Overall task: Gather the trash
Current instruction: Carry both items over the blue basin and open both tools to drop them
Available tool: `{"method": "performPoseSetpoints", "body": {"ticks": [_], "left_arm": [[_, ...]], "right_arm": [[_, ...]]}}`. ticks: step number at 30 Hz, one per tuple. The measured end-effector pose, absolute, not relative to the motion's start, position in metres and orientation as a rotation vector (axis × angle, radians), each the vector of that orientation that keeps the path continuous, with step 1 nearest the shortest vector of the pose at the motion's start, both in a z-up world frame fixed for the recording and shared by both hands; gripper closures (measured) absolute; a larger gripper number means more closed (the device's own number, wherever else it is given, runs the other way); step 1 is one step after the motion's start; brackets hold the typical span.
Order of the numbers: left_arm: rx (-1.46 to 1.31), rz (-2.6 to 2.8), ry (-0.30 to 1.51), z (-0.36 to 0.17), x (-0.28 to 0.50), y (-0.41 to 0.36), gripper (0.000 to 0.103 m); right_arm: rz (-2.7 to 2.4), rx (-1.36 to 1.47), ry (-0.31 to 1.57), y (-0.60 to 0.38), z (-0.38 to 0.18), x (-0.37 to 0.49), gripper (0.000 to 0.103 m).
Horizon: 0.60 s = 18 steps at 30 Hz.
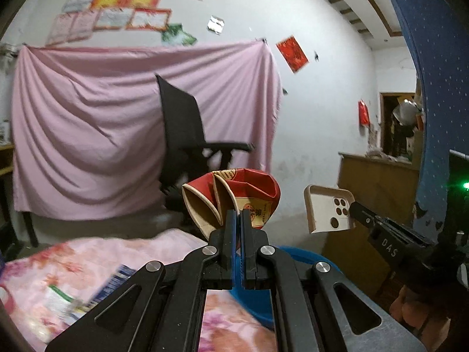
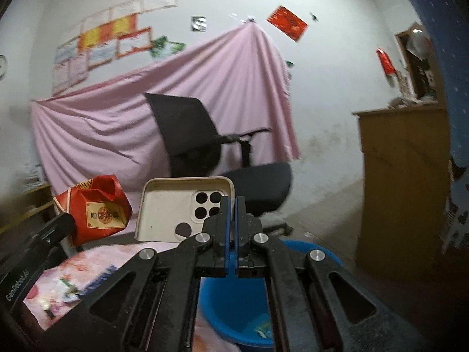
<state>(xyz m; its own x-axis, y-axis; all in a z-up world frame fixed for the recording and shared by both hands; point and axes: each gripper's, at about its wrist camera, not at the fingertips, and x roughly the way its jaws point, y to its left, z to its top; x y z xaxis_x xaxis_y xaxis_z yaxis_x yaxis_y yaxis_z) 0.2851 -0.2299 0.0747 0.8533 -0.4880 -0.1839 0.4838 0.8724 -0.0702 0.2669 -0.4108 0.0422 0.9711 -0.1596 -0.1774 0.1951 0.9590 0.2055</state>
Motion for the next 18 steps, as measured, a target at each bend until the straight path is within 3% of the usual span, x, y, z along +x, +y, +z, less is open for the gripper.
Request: {"method": "performPoseSetpoints", "body": {"ticks": [8,18], "left_arm": [[0.012,-0.556,0.377,0.057,0.321,-0.28,0.103],[-0.005,-0.566,0.583,0.029,0.351,-0.289,0.103]], "right_arm": [[-0.262,0.324,0.373,-0.454,0.006,0.301,0.074],[-0.274,0.386,0.487,-0.466,-0.015,0.312,0.074]]}}
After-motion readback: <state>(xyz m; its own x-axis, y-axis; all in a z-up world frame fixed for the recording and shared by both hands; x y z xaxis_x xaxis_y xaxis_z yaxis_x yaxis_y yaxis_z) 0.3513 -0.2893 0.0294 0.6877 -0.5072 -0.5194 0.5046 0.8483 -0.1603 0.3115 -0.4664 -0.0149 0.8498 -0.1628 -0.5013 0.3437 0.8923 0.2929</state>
